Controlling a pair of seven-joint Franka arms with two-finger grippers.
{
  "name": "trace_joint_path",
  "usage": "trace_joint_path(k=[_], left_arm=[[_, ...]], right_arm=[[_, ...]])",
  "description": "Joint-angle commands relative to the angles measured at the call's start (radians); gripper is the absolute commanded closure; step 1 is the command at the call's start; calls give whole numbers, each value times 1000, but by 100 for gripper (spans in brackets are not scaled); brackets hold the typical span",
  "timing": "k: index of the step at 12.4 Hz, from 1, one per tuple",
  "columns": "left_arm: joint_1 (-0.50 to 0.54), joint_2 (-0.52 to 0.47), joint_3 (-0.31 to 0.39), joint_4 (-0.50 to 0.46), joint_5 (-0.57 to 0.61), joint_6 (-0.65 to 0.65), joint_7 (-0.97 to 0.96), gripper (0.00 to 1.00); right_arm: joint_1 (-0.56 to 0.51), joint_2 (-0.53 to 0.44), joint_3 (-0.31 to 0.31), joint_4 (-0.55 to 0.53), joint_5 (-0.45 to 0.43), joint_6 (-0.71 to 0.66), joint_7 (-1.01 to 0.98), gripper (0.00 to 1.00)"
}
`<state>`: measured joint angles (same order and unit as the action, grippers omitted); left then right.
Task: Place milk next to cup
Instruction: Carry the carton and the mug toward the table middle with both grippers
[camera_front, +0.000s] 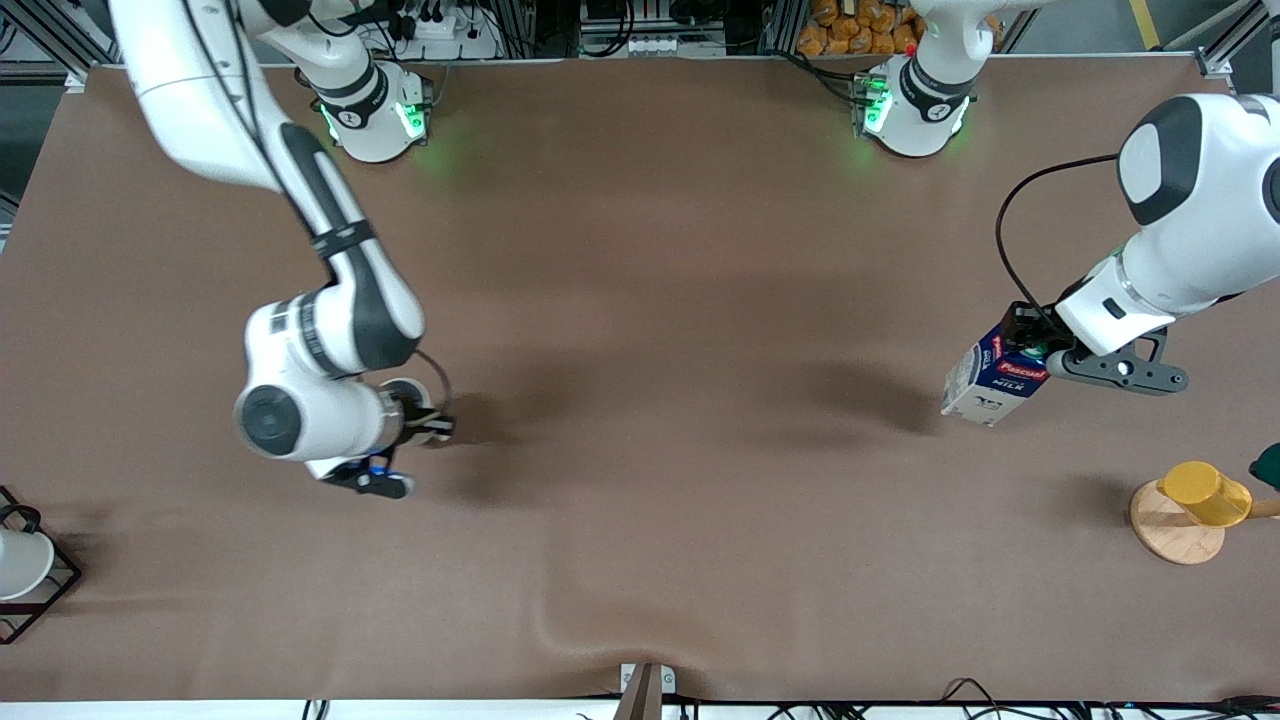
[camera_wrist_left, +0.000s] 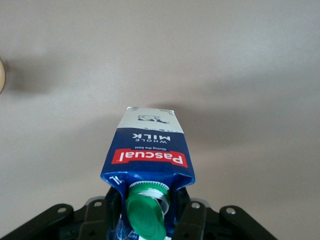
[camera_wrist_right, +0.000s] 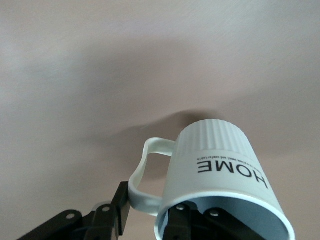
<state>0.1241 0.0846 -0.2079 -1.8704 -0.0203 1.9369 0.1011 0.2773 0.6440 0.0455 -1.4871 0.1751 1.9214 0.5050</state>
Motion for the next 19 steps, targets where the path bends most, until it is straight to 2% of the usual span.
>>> trace_joint_path(k=[1,3,5,7,11,13,19], left_arm=[[-3,1,-31,94,-12,-88,-95,55],[-6,3,-39,138,-17,-113,-153,55],[-4,4,-39,151,-17,-124,-170,55],[-7,4,-44,157,-18,-125,-204,55],[-17,11,-93,178,-18,-124,-348,55],[-20,11,-122,175,-20,-127,-385,55],[-147,56,-134,178,-18,-130,-601,55]], right_arm=[[112,5,-10,24,41,10,218,100],[176,22,-9,36,70,91,352,100],[226,29,-10,50,131,109,434,100],[233,39,-10,56,207,120,449,100],[324,92,-10,51,236,260,457,100],[359,103,-10,50,297,266,457,100],[379,101,-15,21,291,254,452,100]])
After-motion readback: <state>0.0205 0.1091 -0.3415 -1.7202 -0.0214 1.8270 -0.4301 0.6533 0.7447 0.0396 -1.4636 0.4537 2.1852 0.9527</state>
